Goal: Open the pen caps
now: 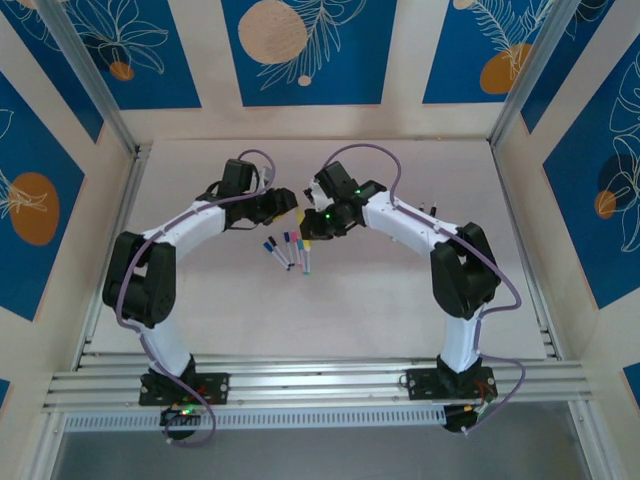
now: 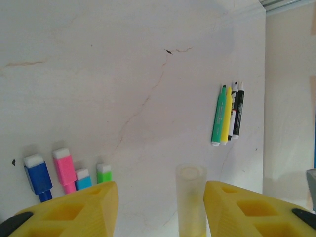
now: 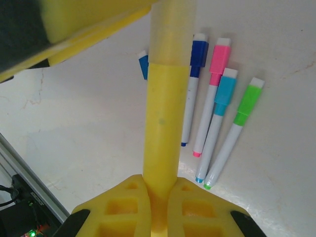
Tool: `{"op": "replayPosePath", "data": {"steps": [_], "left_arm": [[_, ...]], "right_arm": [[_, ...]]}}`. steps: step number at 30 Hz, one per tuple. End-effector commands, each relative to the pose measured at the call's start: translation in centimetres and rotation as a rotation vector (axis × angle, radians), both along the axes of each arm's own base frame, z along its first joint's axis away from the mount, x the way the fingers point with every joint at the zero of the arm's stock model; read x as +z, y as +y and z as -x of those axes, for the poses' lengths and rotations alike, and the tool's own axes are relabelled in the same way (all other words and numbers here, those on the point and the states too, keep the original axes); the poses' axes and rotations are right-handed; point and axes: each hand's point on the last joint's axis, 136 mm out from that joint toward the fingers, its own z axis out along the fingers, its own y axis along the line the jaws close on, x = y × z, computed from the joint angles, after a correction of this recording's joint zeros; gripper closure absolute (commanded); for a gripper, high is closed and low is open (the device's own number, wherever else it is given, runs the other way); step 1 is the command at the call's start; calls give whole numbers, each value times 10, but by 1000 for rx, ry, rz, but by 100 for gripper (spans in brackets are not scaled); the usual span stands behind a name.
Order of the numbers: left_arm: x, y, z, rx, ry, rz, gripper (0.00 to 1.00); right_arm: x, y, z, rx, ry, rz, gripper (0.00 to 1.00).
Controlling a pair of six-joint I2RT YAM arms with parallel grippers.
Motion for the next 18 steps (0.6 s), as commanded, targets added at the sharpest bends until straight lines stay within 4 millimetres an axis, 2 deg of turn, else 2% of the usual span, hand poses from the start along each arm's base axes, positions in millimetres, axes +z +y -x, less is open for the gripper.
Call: {"op": "replayPosePath", "data": {"steps": [1, 8, 11, 14, 15, 18], "left_arm": [[12, -15, -2, -36, -20, 35, 52], [6, -15, -1, -33, 4, 33, 61], [5, -16, -1, -36, 7, 38, 77], [3, -18, 0, -41, 18, 54, 96], [2, -19, -1, -39, 19, 62, 100], [2, -20, -1, -34, 21, 77, 100]], "right_arm": [[16, 21, 2, 72, -17, -57, 100], [13, 26, 6, 95, -5, -45, 100], [13, 24, 5, 85, -9, -42, 100], [11, 22, 4, 75, -9, -40, 100], [11, 22, 4, 72, -9, -41, 100], [9, 21, 3, 62, -5, -33, 100]]}}
